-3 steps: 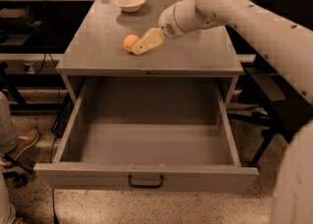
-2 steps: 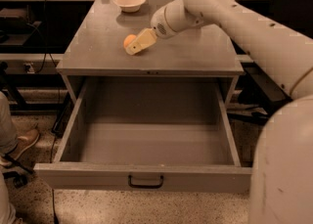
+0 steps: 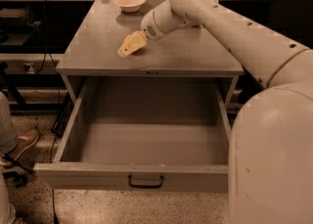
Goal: Place orange into top drawer
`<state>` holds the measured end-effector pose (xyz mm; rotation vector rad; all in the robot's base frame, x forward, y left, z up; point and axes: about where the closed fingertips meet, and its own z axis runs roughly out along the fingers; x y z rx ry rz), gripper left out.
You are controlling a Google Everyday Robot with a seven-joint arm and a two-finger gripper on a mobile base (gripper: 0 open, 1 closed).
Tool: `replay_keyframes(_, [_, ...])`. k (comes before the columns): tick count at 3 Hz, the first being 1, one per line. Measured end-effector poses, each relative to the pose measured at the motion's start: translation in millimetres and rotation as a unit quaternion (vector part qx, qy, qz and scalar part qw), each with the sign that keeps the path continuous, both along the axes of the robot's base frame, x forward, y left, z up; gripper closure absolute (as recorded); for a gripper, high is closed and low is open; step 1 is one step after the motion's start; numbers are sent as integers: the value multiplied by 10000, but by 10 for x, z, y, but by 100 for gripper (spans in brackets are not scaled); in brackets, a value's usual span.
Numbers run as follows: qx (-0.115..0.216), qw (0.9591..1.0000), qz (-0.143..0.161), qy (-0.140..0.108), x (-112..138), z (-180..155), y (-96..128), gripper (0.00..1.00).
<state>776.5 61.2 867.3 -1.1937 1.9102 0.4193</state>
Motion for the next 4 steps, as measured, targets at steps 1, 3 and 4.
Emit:
replay_keyframes(1, [-32,9999,63,94,20,-77,88,15])
replay_keyframes(3, [-39,9995,94,303,39,-248,123,62])
replay_keyframes(4, [131,9997,-3,196,-56,-115,-107,85])
